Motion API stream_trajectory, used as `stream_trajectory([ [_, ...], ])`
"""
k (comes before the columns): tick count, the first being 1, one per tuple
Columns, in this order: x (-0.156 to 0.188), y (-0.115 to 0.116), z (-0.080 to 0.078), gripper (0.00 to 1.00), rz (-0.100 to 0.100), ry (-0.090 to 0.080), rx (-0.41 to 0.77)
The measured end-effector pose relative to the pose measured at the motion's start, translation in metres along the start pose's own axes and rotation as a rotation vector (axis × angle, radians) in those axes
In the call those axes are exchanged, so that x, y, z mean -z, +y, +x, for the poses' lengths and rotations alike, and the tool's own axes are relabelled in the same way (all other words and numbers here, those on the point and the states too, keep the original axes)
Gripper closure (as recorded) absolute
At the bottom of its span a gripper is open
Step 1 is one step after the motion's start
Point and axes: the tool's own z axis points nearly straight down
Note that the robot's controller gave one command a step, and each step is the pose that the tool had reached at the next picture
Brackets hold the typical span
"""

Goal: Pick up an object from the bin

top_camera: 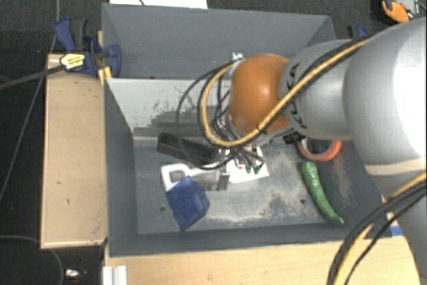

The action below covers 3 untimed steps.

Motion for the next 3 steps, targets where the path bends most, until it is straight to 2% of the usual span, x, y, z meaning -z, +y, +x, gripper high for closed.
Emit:
stream_trajectory([
  [1,0.0000,0.0026,0.0011,0.00,0.000,-0.004,-0.038],
  [2,0.0006,0.0001,-0.0006,1.00,-0.001,-0.003,-0.003],
  [3,0.0006,0.0001,-0.0007,1.00,-0.001,-0.003,-0.004],
])
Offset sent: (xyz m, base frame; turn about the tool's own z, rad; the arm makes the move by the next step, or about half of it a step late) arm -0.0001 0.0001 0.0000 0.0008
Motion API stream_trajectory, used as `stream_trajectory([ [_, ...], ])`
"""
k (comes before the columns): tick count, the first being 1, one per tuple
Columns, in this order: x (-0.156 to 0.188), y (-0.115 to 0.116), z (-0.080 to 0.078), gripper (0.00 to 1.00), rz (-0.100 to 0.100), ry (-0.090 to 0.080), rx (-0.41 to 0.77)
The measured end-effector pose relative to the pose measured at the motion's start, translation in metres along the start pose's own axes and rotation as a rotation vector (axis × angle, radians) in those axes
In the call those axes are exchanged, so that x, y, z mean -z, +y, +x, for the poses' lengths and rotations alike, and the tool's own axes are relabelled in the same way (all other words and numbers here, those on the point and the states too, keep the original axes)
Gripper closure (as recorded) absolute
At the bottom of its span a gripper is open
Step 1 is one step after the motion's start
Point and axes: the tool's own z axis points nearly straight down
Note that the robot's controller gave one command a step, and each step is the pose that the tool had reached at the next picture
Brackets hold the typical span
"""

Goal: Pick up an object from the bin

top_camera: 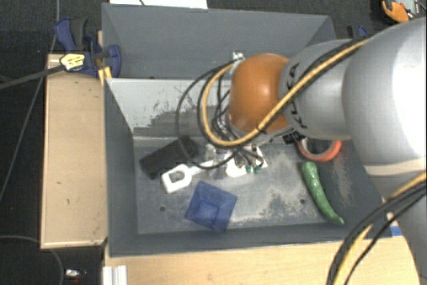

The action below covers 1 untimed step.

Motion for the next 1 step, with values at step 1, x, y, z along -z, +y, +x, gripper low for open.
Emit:
stream_trajectory([
  [1,0.0173,-0.0002,0.0024,1.00,0.001,0.008,-0.001],
])
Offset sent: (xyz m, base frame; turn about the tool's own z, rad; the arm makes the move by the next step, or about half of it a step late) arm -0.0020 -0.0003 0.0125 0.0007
